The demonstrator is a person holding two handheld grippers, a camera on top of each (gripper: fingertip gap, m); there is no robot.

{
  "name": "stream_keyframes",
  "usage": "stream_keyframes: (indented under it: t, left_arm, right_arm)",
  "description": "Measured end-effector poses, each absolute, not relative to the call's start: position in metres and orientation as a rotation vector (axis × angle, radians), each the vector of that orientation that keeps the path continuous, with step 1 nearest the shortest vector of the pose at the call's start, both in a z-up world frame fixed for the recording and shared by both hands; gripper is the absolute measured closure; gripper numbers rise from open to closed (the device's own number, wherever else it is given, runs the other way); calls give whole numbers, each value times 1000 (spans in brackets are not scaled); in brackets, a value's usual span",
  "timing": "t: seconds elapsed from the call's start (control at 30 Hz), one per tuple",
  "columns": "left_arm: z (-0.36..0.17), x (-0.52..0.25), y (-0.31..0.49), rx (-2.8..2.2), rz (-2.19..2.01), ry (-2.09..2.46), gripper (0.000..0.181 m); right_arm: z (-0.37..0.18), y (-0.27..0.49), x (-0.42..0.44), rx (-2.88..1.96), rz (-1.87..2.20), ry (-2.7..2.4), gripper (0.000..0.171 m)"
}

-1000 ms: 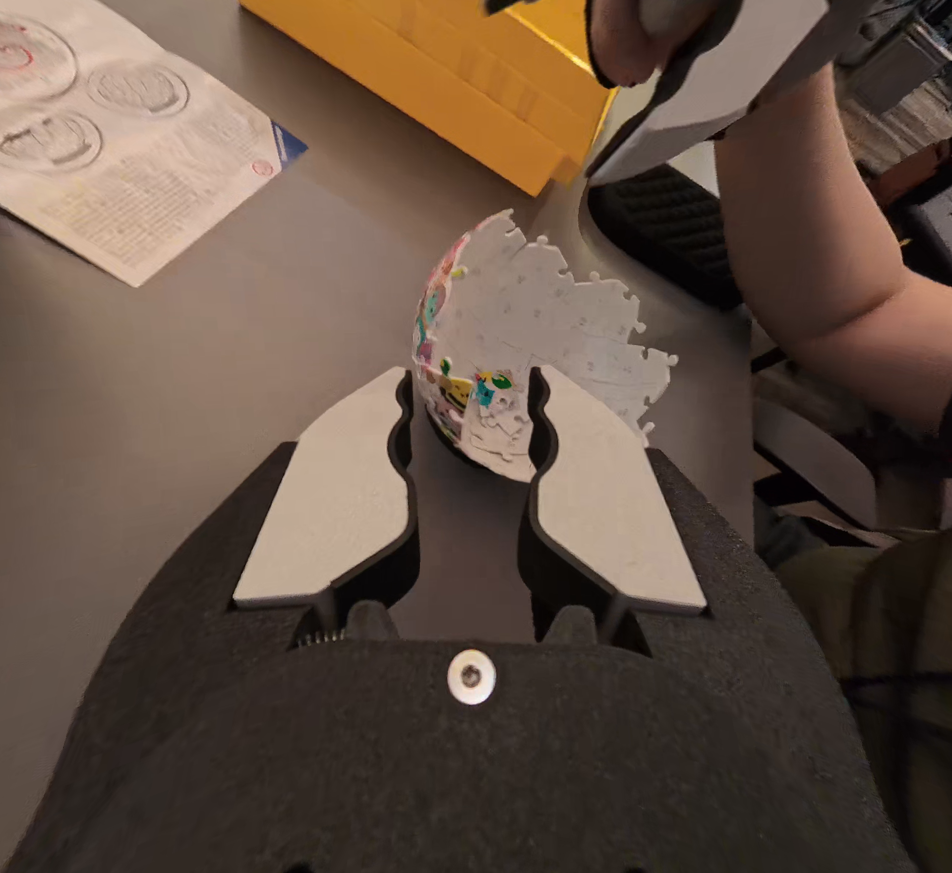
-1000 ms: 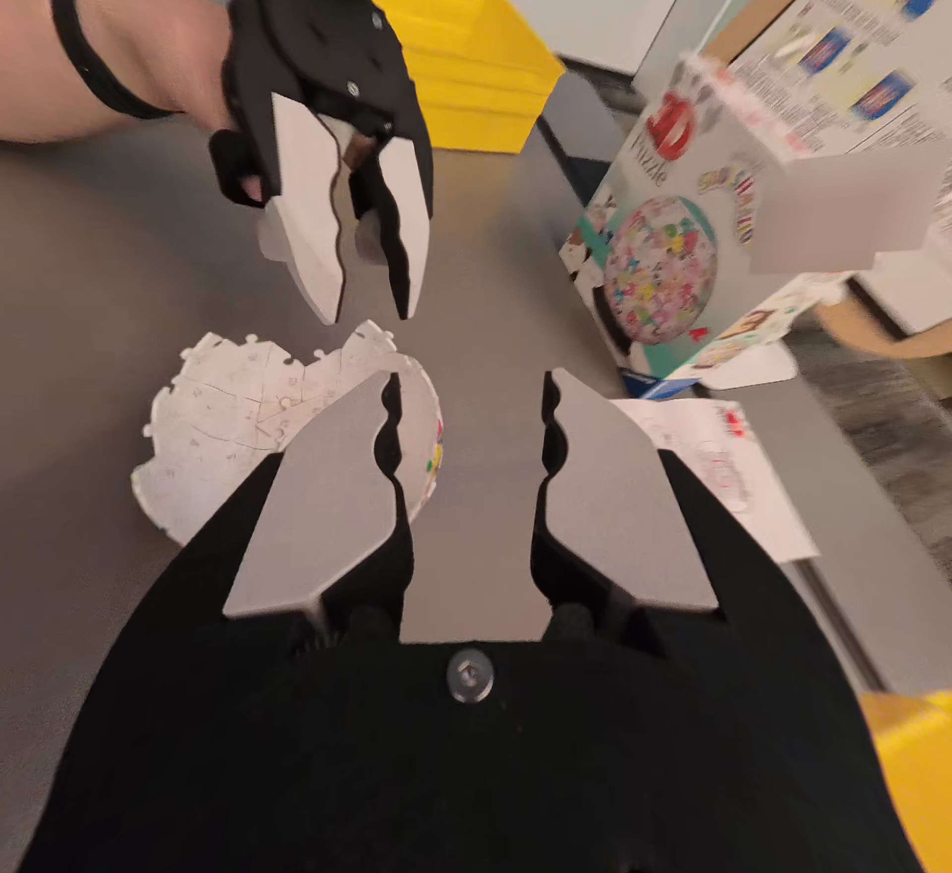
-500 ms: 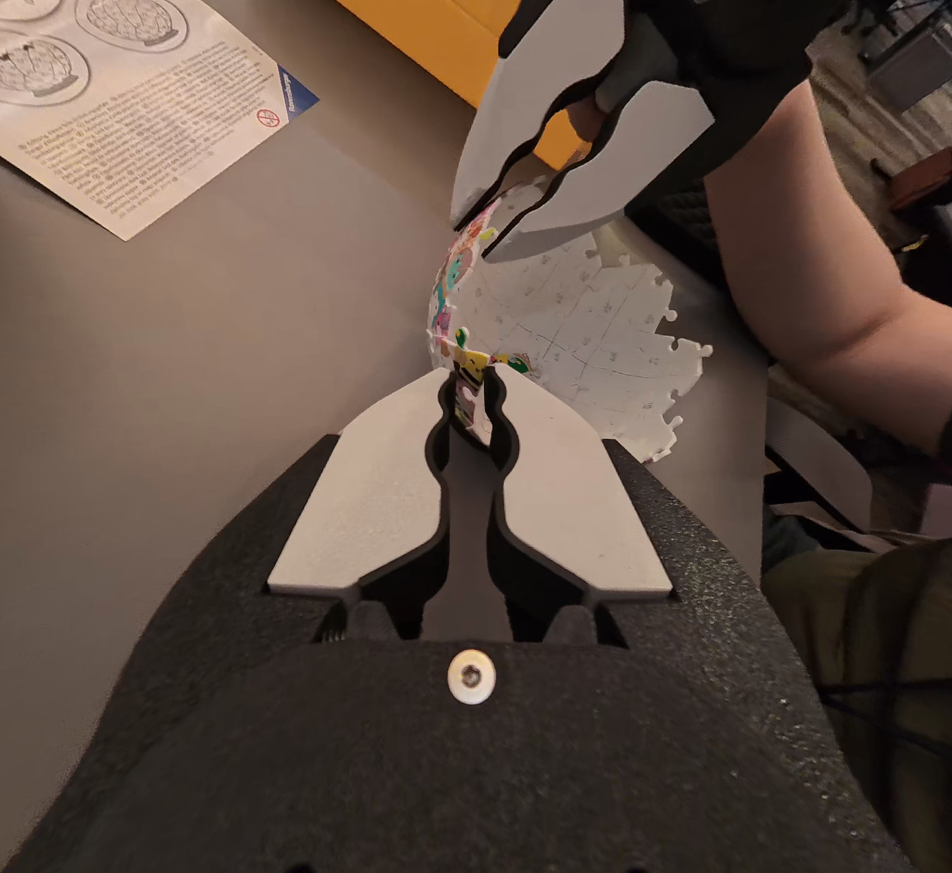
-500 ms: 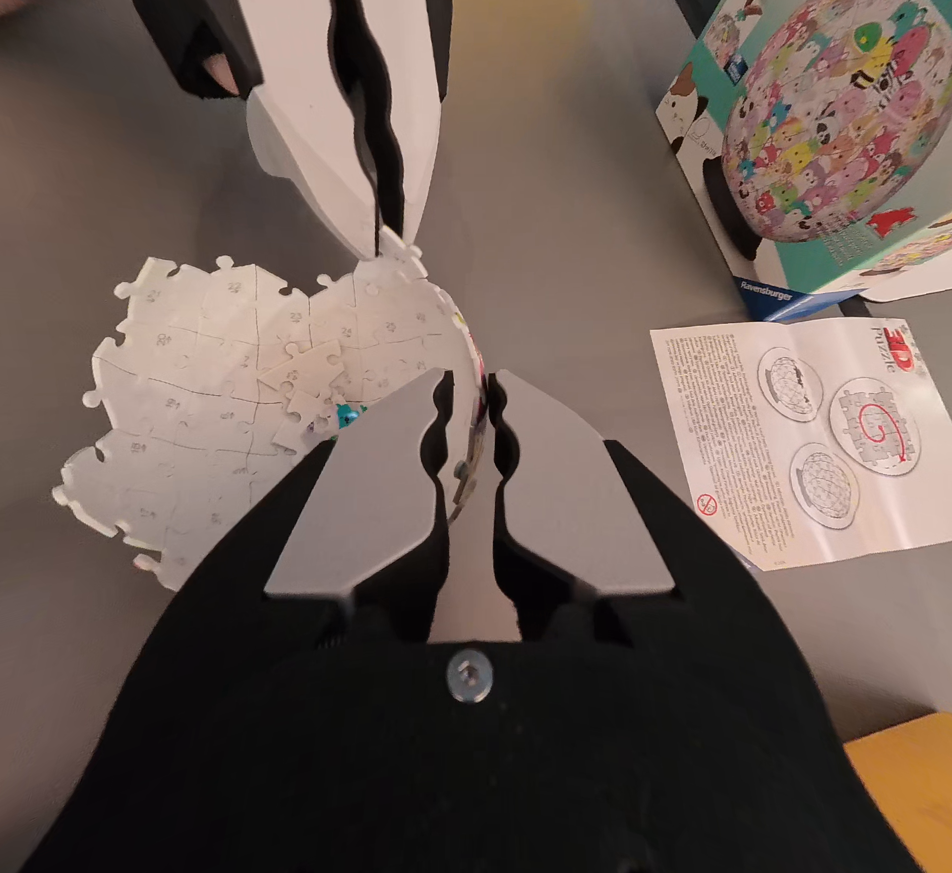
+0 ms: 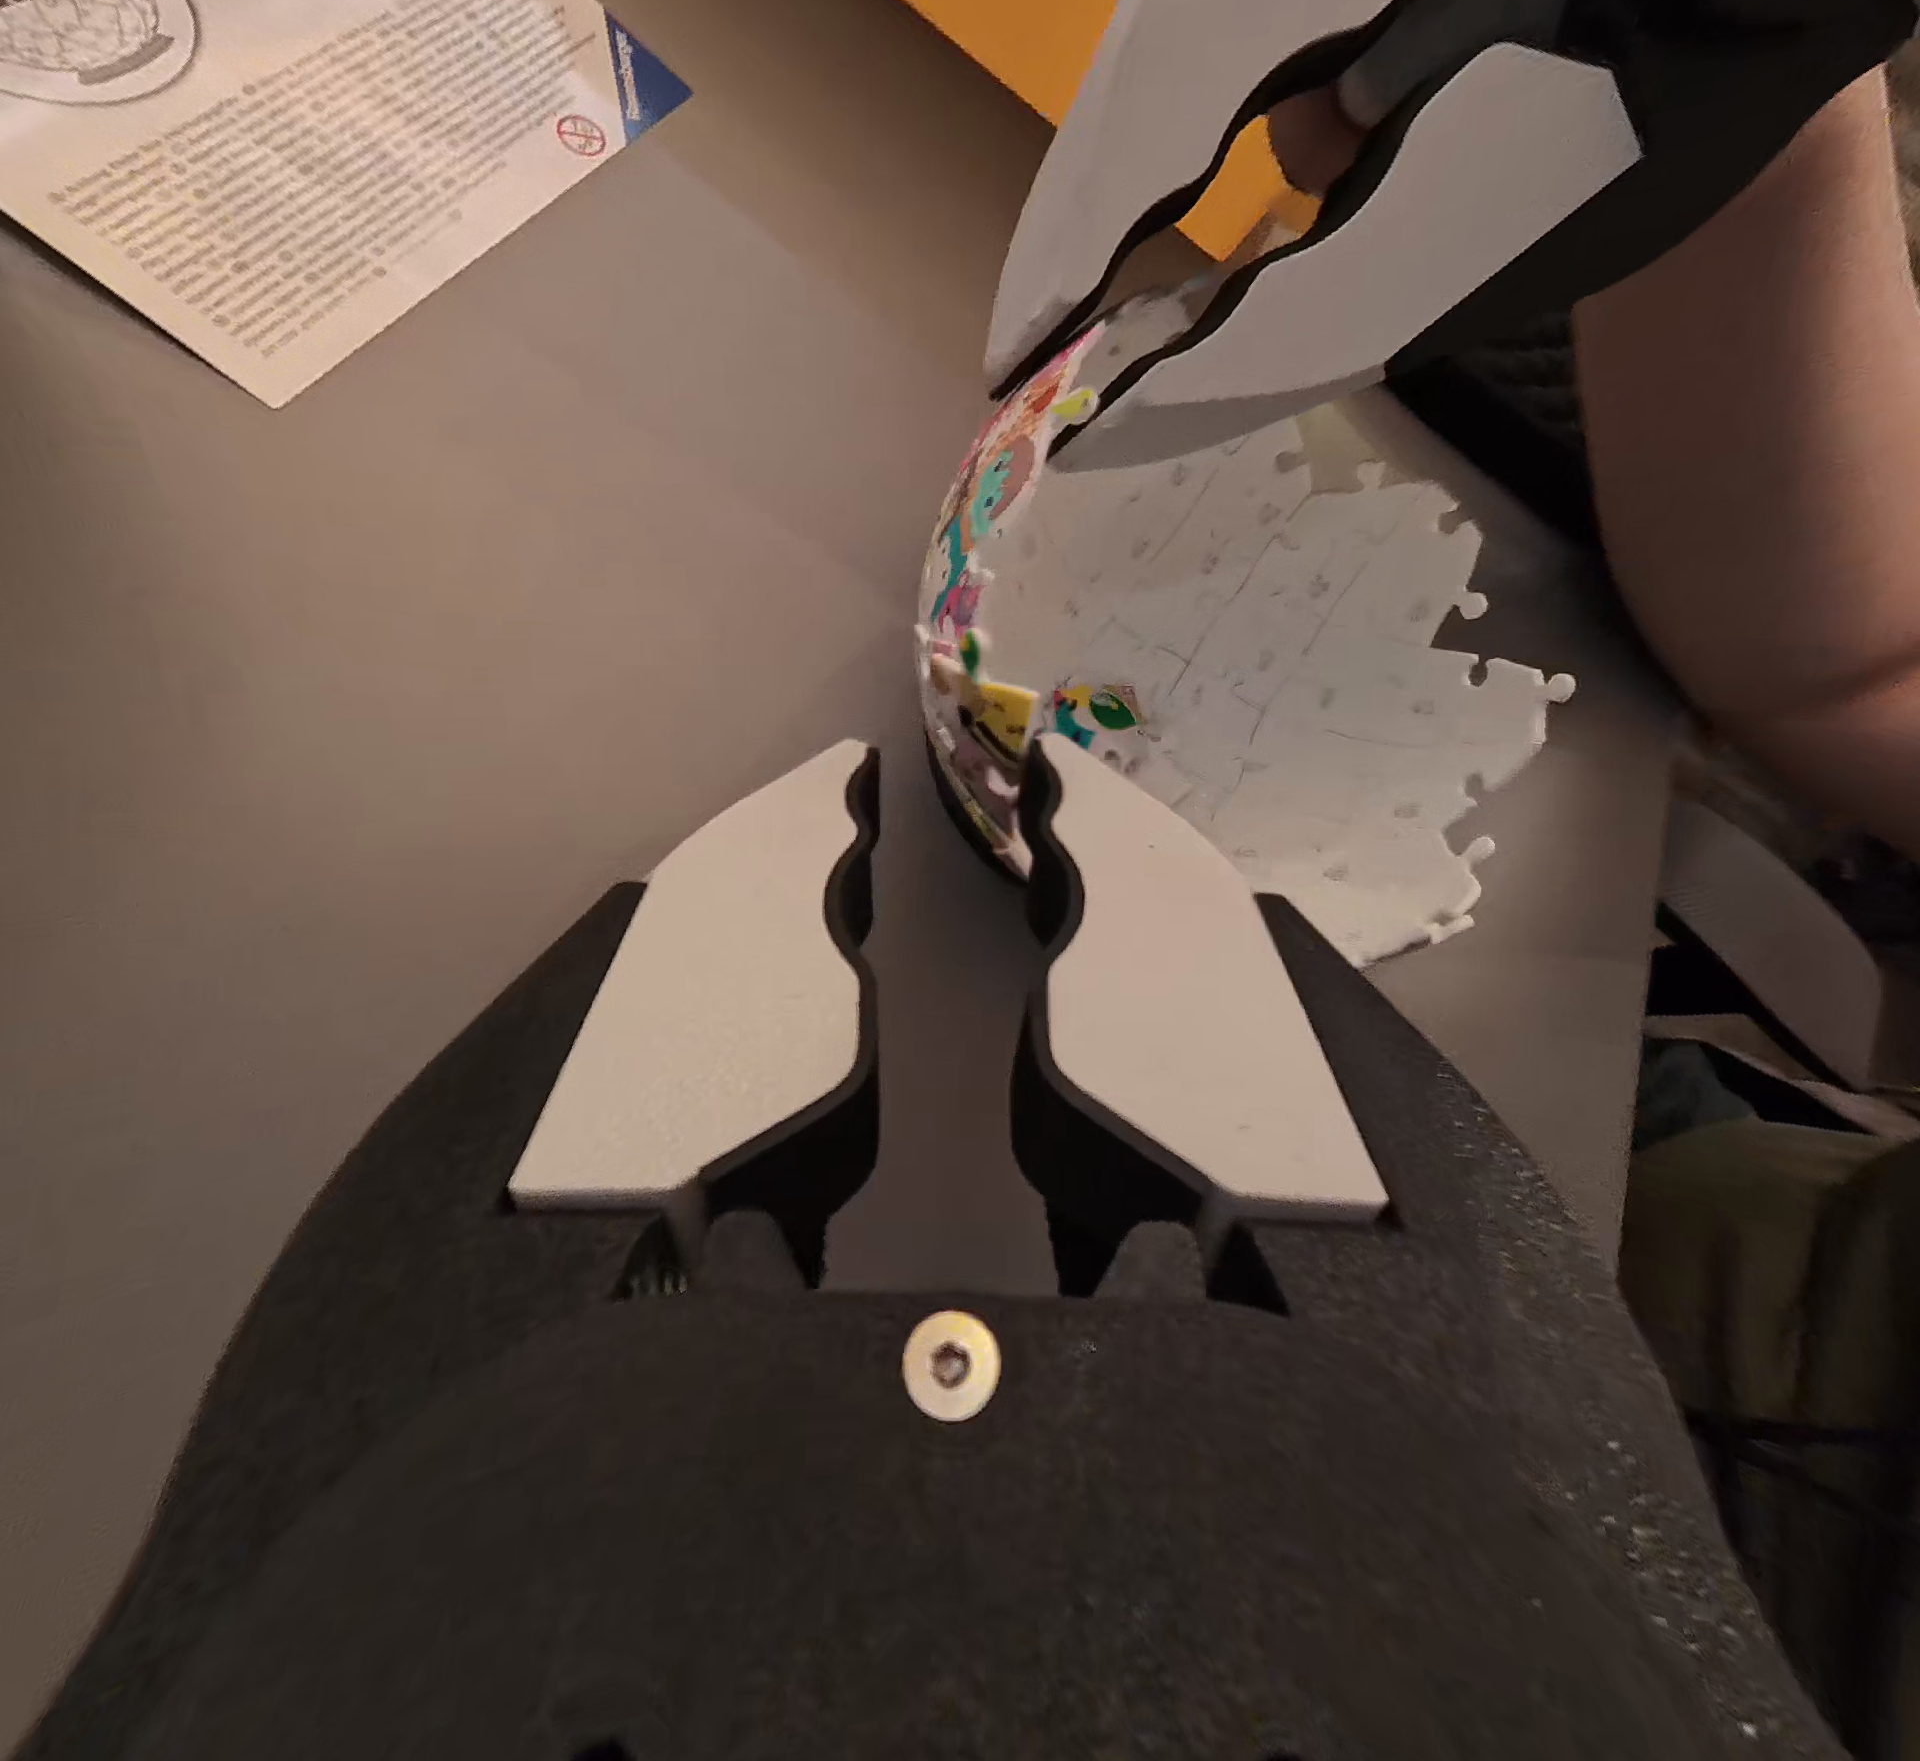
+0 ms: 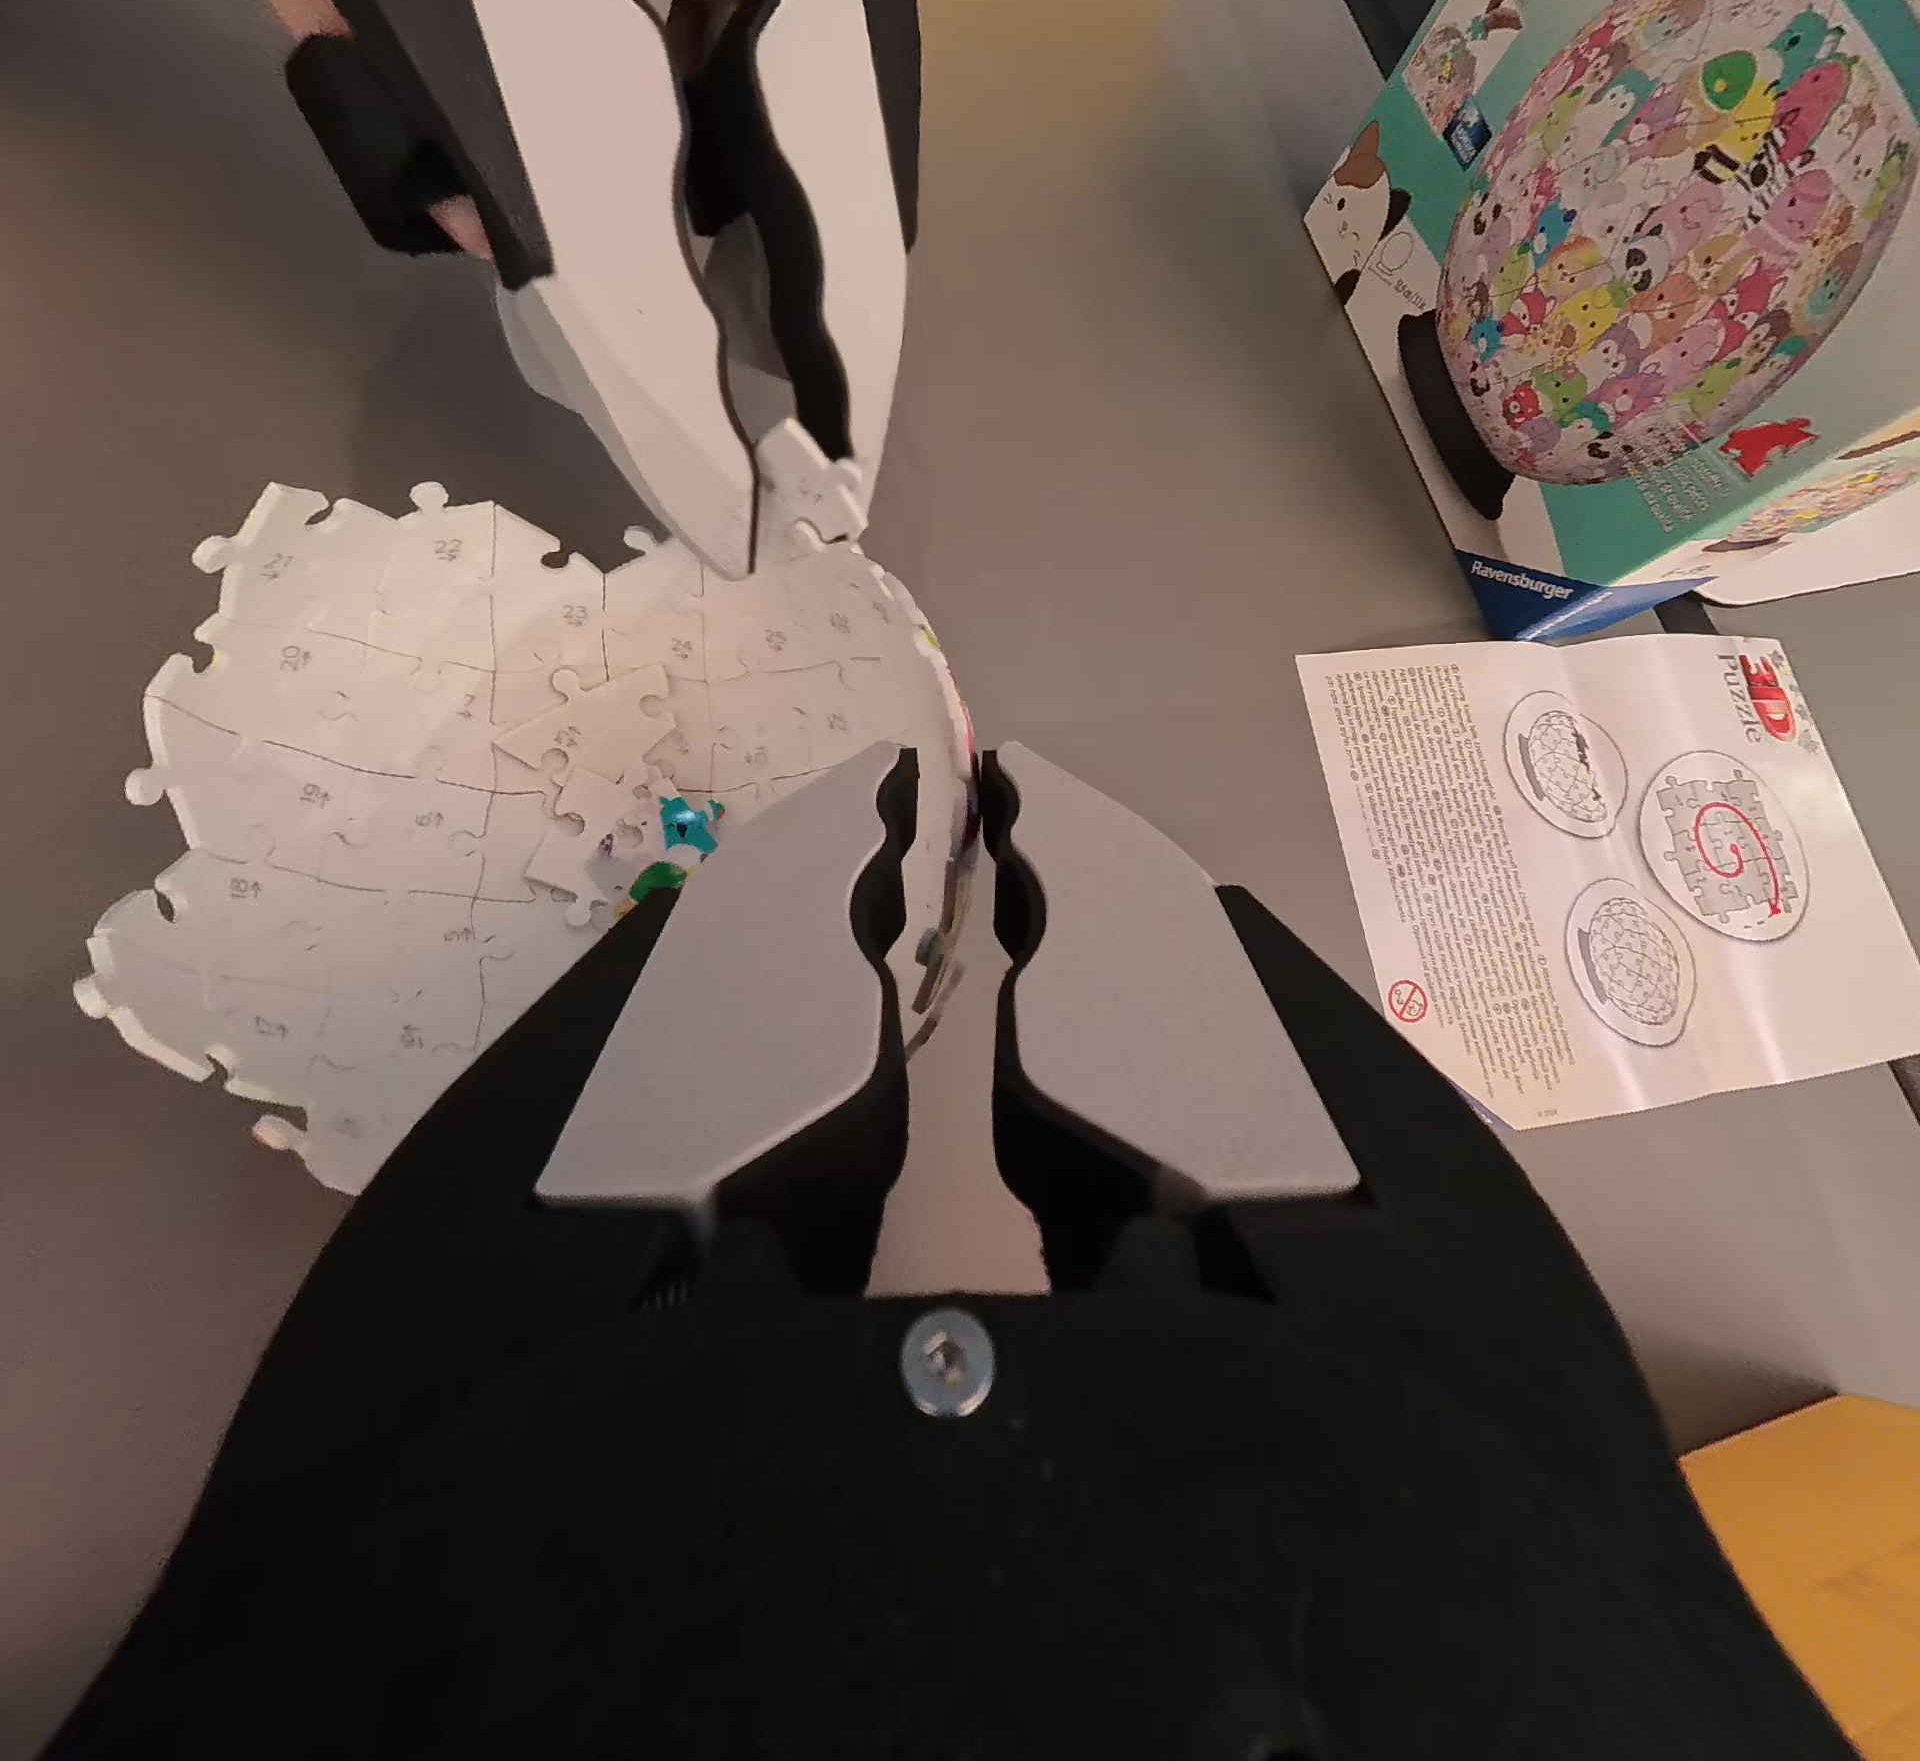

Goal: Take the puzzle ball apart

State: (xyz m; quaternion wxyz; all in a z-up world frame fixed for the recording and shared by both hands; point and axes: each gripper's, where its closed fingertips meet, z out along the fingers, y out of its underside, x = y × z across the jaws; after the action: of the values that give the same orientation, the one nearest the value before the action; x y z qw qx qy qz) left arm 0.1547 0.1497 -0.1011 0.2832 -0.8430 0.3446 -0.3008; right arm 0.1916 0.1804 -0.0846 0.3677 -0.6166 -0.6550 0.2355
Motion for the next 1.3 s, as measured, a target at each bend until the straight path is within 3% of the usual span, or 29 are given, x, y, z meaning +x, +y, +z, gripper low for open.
stream_keyframes:
  t: [0.2, 0.7, 0.83, 1.07, 1.3]
  left_arm:
    - [-94, 157, 148, -2231, -907, 884, 175]
    - [-79, 150, 139, -2207, -1197, 859, 179]
    - [-63, 141, 144, -2134, -1209, 855, 179]
    - [4, 152, 143, -1750, -1179, 834, 179]
    - [29, 166, 129, -1615, -1115, 872, 179]
  right_arm:
    - [-87, 180, 193, -1581, 584, -1694, 159]
    - [-100, 184, 198, -1595, 501, -1736, 160]
    - [-89, 184, 196, -1563, 543, -1687, 149]
    - [16, 148, 186, -1309, 988, -1346, 146]
    - [16, 122, 156, -1393, 1400, -1293, 146]
